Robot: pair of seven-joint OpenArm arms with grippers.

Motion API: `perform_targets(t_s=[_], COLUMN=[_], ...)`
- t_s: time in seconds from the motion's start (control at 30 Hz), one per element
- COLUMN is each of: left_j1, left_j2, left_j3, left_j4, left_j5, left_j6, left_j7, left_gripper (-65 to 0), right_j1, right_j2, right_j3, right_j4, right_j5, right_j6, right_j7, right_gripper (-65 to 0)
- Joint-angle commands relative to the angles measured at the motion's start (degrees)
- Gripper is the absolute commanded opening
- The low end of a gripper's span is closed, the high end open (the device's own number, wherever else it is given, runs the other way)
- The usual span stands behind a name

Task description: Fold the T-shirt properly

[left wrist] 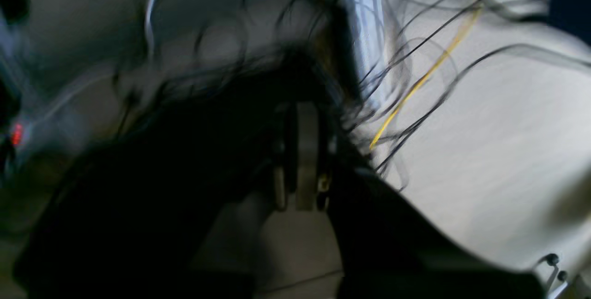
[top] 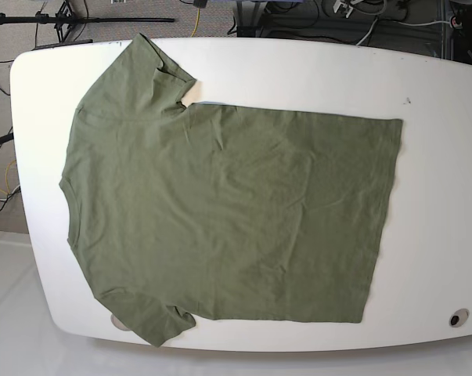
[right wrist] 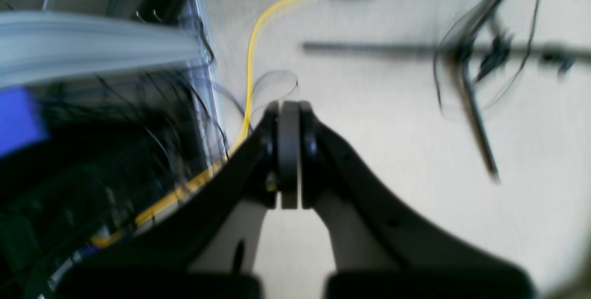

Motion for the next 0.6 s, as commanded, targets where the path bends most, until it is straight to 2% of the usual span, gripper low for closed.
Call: perform_targets(t_s=[0.0, 0.1, 0.17, 0.37, 0.57], left_j1=[3.04, 5.52, 8.8, 13.58, 19.13], left_j2=[-0.6, -1.12, -2.58, -4.07, -6.46], left_j3=[0.47, 0.26, 0.18, -0.53, -0.33], left_j4=[6.65, 12.03, 18.98, 27.58, 37.99], left_j5=[-0.18, -0.21, -0.05, 0.12, 0.67], left_j6=[-0.41, -0.39, 0.28, 0.58, 0.83], left_j7=[1.52, 2.44, 1.87, 2.03, 2.74], left_gripper=[-62.0, -61.6, -61.9, -62.4, -62.8], right_j1=[-3.21, -5.47, -9.0, -13.36, -17.6], right_j2=[1.59, 2.22, 3.02, 4.1, 3.57], right_j3=[0.21, 0.06, 0.3, 0.6, 0.31], right_j4=[3.63, 6.85, 12.2, 18.65, 28.79], right_j5=[2.31, 4.32, 8.01, 11.2, 14.39], right_j6=[-0.9, -0.98, -0.94, -1.02, -0.41], right_j7=[-0.06, 0.03, -0.07, 0.35, 0.36], right_gripper=[-65.0, -65.0, -65.0, -65.0, -65.0])
